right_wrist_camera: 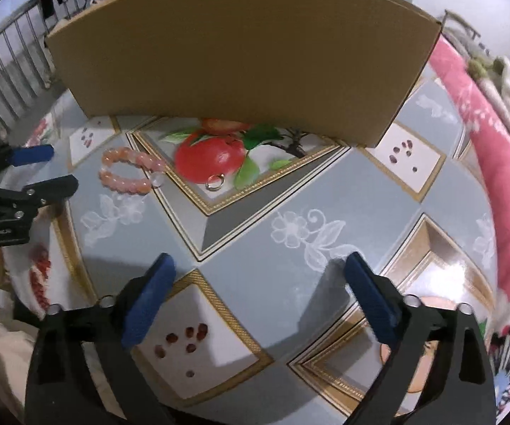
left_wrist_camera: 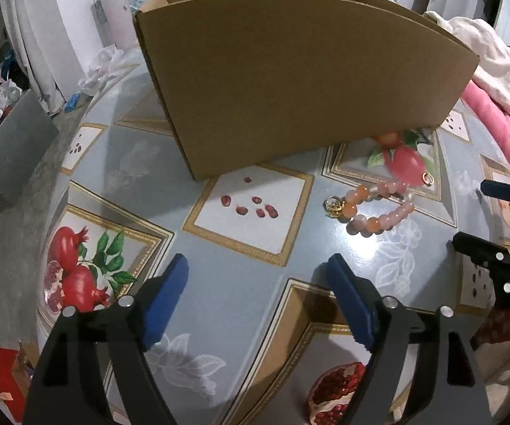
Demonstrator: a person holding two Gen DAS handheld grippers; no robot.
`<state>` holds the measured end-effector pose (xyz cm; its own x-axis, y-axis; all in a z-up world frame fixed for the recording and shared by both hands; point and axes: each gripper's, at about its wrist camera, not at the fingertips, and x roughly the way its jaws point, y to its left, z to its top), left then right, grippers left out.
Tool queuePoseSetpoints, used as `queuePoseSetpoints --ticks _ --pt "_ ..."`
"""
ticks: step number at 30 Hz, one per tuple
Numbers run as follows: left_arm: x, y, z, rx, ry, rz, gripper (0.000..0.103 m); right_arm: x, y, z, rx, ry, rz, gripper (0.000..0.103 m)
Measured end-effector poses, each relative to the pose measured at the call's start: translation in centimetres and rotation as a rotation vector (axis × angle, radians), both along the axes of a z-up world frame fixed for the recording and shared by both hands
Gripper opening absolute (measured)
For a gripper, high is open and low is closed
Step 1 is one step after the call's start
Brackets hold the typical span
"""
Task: Organize jewelry
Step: 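Move the right tool back out of the box to the peach bracelet, then close the right tool on the small gold ring beside the peach bracelet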
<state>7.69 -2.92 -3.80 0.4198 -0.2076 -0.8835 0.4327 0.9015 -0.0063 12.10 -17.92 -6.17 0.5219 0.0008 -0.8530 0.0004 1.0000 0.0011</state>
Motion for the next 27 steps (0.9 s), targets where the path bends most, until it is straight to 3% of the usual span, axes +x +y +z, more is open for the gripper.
queuePoseSetpoints --ticks 4,11,14,18,22,27 --pt "-0.1 0.2 -0.6 0.01 0.013 0.021 0.098 -0.2 -0.7 -0.2 0.023 -0.02 -0.002 0.095" --pt "-0.5 0.5 -0.7 0.008 0.003 0.014 0.098 -0.3 -1.5 0.3 0.052 0.013 0.02 0.095" --pt "-0.6 0.6 -0.6 0.006 -0.002 0.01 0.098 -0.3 -1.7 2.5 0.137 -0.078 0.012 0.092" --pt "-0.5 0.8 -0.8 0.005 -0.005 0.009 0.098 0.5 -0.3 3.7 0.14 -0.138 0.051 0.077" --pt "-0.7 0.5 -0.7 0.004 -0.01 0.006 0.098 2.3 1.3 2.9 0.136 -0.104 0.083 0.056" --pt "-0.8 0.5 -0.6 0.001 -0.017 -0.003 0.098 3.6 3.4 2.4 0.1 -0.08 0.135 0.042"
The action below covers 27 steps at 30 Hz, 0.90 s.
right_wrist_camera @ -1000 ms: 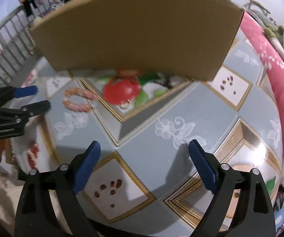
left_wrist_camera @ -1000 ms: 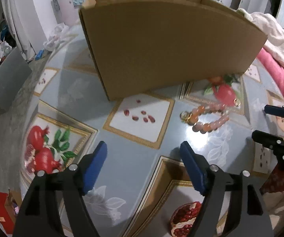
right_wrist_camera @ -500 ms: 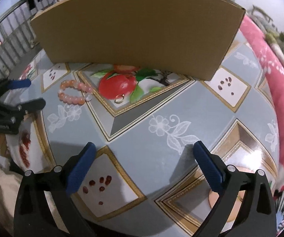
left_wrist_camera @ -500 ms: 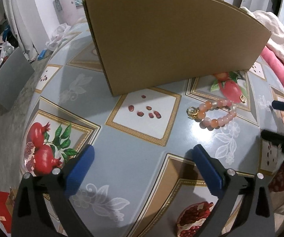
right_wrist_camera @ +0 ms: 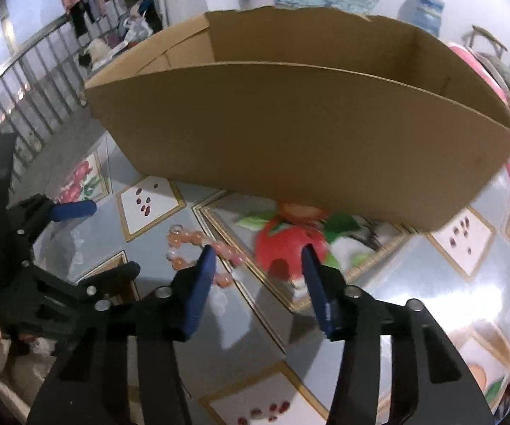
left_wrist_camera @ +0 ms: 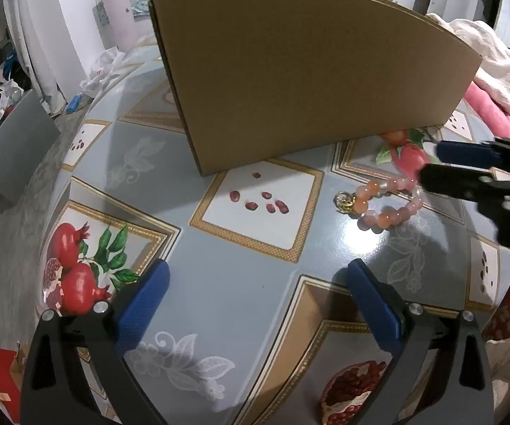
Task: Organize jewelry
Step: 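Close the right tool on the small gold ring beside the peach bracelet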
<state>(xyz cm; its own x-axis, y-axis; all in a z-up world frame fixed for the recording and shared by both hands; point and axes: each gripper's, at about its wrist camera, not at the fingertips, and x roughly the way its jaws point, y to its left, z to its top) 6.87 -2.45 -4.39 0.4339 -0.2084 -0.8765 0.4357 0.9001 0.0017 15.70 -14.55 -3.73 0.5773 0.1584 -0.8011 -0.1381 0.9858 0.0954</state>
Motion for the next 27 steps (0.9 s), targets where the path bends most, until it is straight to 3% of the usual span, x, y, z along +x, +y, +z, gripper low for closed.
queuePoseSetpoints --ticks 8,15,23,27 --pt "0.1 0.1 0.0 0.0 0.002 -0.002 0.098 0.7 2.1 -1.2 -0.039 0.038 0.062 0.008" --pt "0.0 0.1 0.0 -0.003 -0.004 -0.006 0.098 -0.7 1.5 0.6 0.068 0.009 0.093 0.007" --pt "-0.1 0.2 0.0 -0.005 -0.006 -0.008 0.098 -4.6 -1.3 0.0 0.068 0.101 0.106 0.007" --pt "0.0 0.2 0.0 -0.005 -0.007 -0.008 0.098 -5.4 -2.7 0.2 0.107 0.098 0.086 0.012"
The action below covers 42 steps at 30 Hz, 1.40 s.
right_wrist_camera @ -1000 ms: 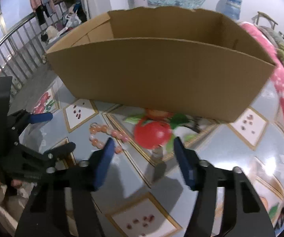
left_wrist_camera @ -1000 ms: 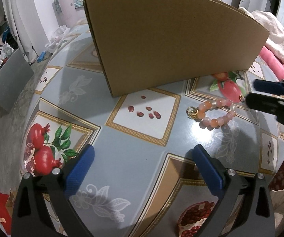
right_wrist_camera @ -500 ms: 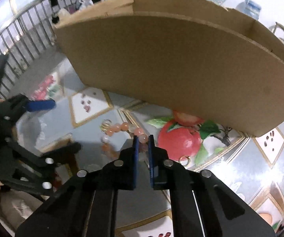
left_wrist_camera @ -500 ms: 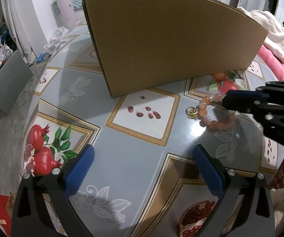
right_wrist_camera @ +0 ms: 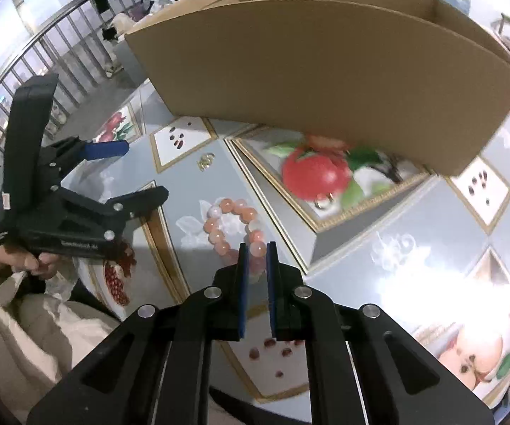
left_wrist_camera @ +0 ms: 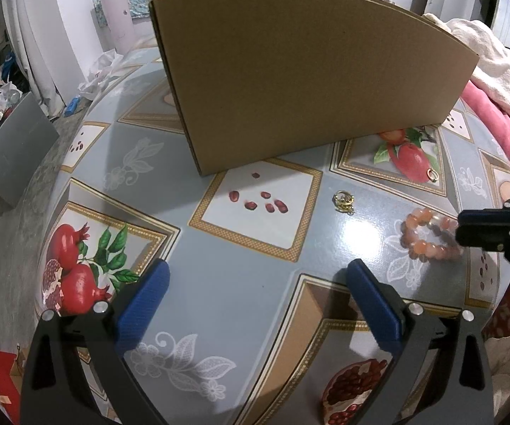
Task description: Organize jewelry
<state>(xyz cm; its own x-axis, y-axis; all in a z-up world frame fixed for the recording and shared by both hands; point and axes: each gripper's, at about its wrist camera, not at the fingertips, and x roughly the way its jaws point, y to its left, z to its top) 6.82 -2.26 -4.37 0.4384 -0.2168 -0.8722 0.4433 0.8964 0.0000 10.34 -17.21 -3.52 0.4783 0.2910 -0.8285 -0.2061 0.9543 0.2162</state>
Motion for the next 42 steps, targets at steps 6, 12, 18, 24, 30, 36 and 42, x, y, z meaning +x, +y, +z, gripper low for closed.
queuePoseSetpoints --ticks 6,12,18,24,30,36,42 --pt "0.0 0.0 0.0 0.001 0.001 0.001 0.098 0.2 -2.7 1.6 0.065 -0.085 -0.066 0.027" --pt "0.0 0.0 0.0 0.001 0.001 0.001 0.099 1.9 -1.7 0.2 -0.066 -0.114 -0.041 0.027" --pt "0.0 0.0 0.0 0.001 0.0 0.0 0.099 2.8 -2.0 -1.0 -0.099 -0.115 0.014 0.022" --pt "0.0 0.0 0.0 0.0 -0.001 -0.003 0.099 3.1 -2.8 -0.8 -0.125 -0.136 0.117 0.021" --pt "0.2 0.0 0.1 0.0 -0.002 -0.007 0.099 3.3 -3.0 -0.6 -0.149 -0.127 0.278 0.021" --pt "0.2 -0.1 0.0 0.0 -0.003 -0.008 0.099 4.7 -3.3 -0.8 -0.137 -0.097 0.373 0.01" --pt "0.3 -0.2 0.1 -0.002 -0.006 -0.011 0.099 4.5 -3.4 -0.7 -0.129 -0.107 0.353 0.01"
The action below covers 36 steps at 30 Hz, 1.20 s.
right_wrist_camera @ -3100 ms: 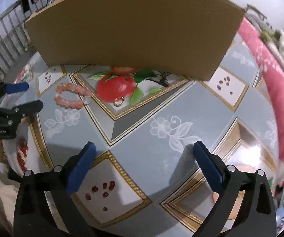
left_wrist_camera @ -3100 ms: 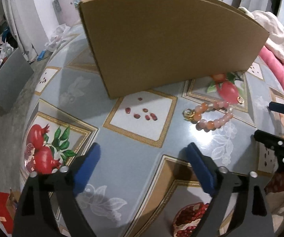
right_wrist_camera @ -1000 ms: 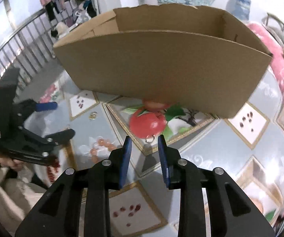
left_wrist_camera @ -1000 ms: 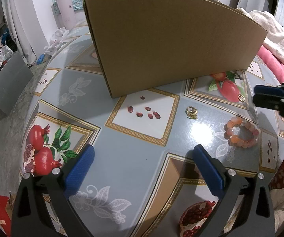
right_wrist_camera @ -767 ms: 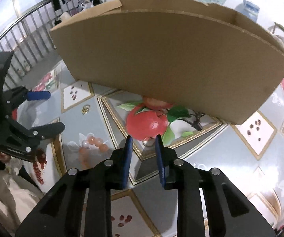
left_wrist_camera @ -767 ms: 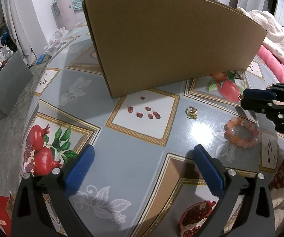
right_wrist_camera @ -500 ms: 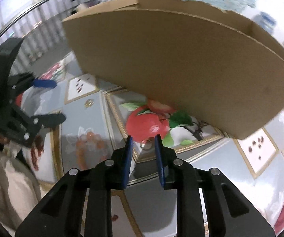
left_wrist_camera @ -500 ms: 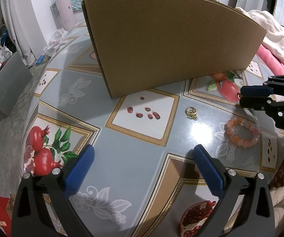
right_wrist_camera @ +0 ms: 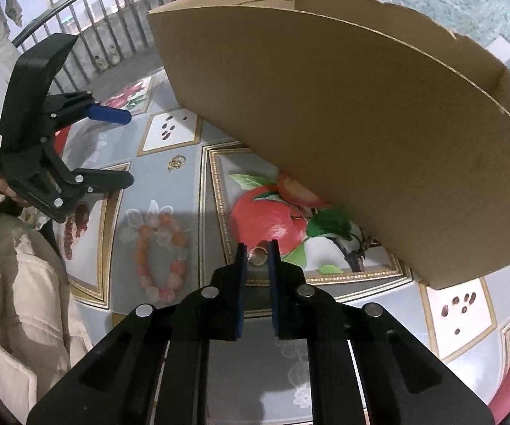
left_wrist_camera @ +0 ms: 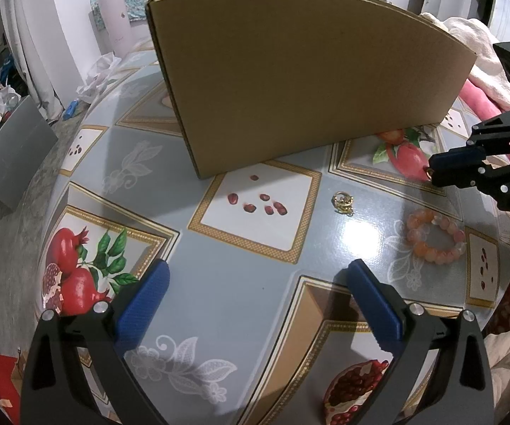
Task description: Organize jewelry
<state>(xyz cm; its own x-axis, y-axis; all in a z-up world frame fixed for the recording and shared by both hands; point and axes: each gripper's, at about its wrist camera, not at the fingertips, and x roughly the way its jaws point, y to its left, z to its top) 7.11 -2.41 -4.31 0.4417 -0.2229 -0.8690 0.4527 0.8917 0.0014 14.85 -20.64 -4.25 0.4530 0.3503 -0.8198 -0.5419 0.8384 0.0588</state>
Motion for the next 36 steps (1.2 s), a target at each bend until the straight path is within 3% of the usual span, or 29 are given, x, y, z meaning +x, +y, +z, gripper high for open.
queuePoseSetpoints --ticks 7,12,18,20,27,36 --pt "-0.5 -0.8 1.5 -0.056 -0.087 -0.053 0.086 -1.1 -0.3 -0.2 0.04 -0.01 -0.143 0.009" --pt "-0.1 -2.1 2.1 -0.109 -0.108 -0.114 0.062 -1.2 -0.2 -0.3 0.065 -0.02 -0.225 0.009" --pt "1.1 -3.2 1.5 -0.132 -0.056 -0.14 0.033 -1.2 -1.1 -0.3 0.105 -0.016 -0.258 0.01" --pt "1.2 -3.6 1.3 -0.137 -0.043 -0.149 0.028 -1.4 -1.6 -0.2 0.116 -0.015 -0.262 0.01" --pt "1.3 -4.9 0.8 -0.096 -0.014 -0.168 0.015 -1.6 -2.4 -0.1 0.143 -0.012 -0.27 0.01" --pt "1.4 -5.9 0.9 -0.032 -0.011 -0.168 0.012 -1.7 -2.8 0.1 0.16 -0.011 -0.268 0.01"
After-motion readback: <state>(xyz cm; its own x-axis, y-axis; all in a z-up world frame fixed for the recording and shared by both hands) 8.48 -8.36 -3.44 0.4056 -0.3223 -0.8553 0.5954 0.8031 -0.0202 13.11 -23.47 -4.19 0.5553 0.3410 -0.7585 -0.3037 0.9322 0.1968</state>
